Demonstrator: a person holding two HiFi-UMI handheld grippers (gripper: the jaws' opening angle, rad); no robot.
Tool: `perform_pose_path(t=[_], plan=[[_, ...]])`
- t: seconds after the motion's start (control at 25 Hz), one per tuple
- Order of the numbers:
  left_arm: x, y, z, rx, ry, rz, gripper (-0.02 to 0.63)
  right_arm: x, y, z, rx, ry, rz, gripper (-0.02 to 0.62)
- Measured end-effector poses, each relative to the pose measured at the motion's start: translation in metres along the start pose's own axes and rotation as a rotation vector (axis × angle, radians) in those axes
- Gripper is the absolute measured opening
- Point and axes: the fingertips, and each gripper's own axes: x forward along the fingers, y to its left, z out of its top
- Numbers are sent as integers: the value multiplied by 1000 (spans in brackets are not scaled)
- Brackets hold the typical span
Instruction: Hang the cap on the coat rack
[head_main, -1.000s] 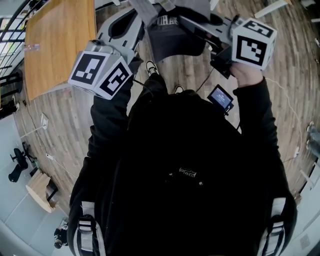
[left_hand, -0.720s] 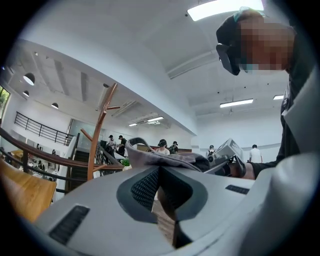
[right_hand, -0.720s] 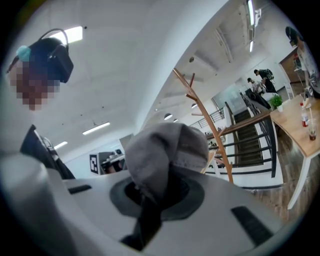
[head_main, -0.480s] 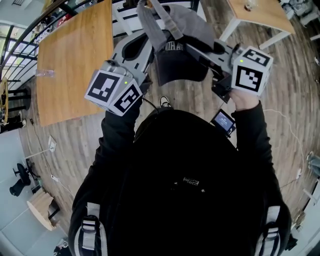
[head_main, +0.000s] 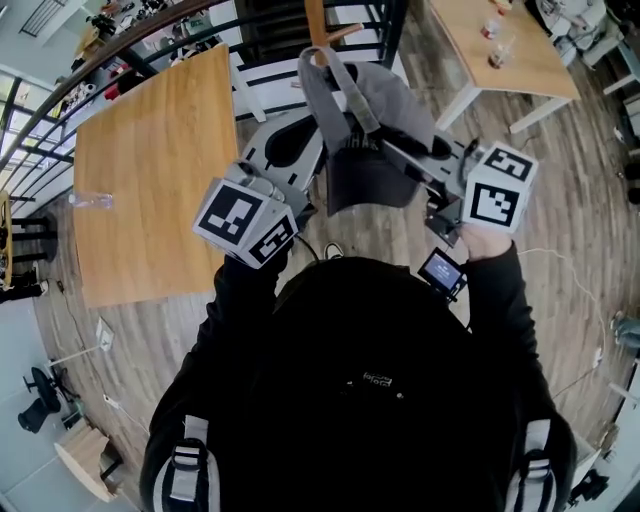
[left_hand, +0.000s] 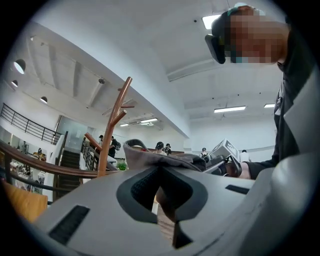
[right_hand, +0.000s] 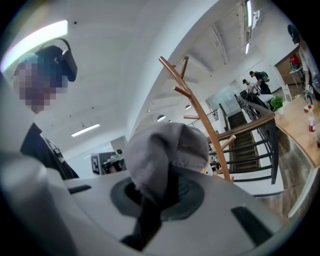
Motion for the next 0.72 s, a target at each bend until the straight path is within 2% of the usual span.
perform_pose_path(t=[0.48,0.72], plan=[[23,27,37,45,-66,7,6,16,-14,47,-63,-26,52,25],[46,27,85,114,-133,-2,6,8,-18,100,-125,-78,118,25]])
